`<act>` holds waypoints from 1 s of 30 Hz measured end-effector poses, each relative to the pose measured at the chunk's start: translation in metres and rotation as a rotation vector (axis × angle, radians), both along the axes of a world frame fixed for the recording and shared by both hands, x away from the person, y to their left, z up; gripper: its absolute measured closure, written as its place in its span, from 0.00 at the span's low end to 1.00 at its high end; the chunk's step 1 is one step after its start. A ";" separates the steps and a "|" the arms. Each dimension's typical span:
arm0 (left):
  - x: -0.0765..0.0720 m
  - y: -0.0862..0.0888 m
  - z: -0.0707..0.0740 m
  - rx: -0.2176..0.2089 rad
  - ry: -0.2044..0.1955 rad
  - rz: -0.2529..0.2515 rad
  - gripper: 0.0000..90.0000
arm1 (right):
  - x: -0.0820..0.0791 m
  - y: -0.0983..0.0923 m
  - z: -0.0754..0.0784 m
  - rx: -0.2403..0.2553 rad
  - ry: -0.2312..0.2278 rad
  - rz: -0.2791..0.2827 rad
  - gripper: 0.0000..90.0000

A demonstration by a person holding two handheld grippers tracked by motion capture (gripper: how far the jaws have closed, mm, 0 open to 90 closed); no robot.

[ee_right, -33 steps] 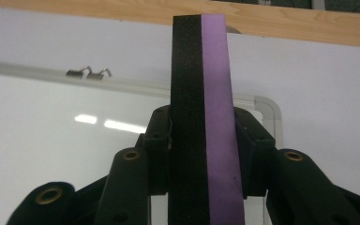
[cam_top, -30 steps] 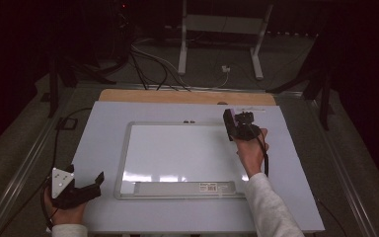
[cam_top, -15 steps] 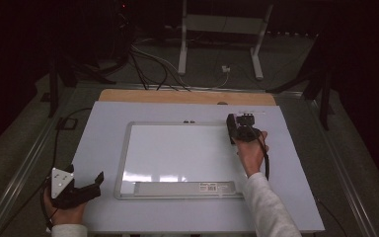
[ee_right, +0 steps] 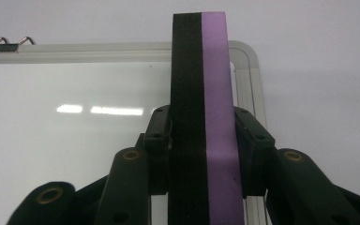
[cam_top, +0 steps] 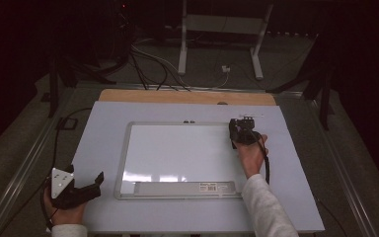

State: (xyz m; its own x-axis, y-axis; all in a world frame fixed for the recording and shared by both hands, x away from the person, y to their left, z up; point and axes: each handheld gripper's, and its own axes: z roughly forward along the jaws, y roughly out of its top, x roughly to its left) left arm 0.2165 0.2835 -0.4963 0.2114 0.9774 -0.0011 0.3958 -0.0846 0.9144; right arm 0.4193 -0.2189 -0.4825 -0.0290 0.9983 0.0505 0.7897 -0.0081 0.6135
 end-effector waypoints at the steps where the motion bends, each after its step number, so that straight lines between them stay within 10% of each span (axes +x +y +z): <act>1: 0.000 0.000 0.000 0.000 -0.001 0.001 0.01 | 0.000 -0.001 0.000 0.002 -0.001 -0.002 0.71; 22: 0.000 0.001 0.000 -0.005 -0.002 0.004 0.01 | 0.004 -0.008 -0.001 -0.010 -0.015 -0.025 0.69; 30: 0.000 0.001 -0.001 -0.002 0.003 0.001 0.01 | 0.002 -0.008 0.002 0.005 -0.038 0.013 0.34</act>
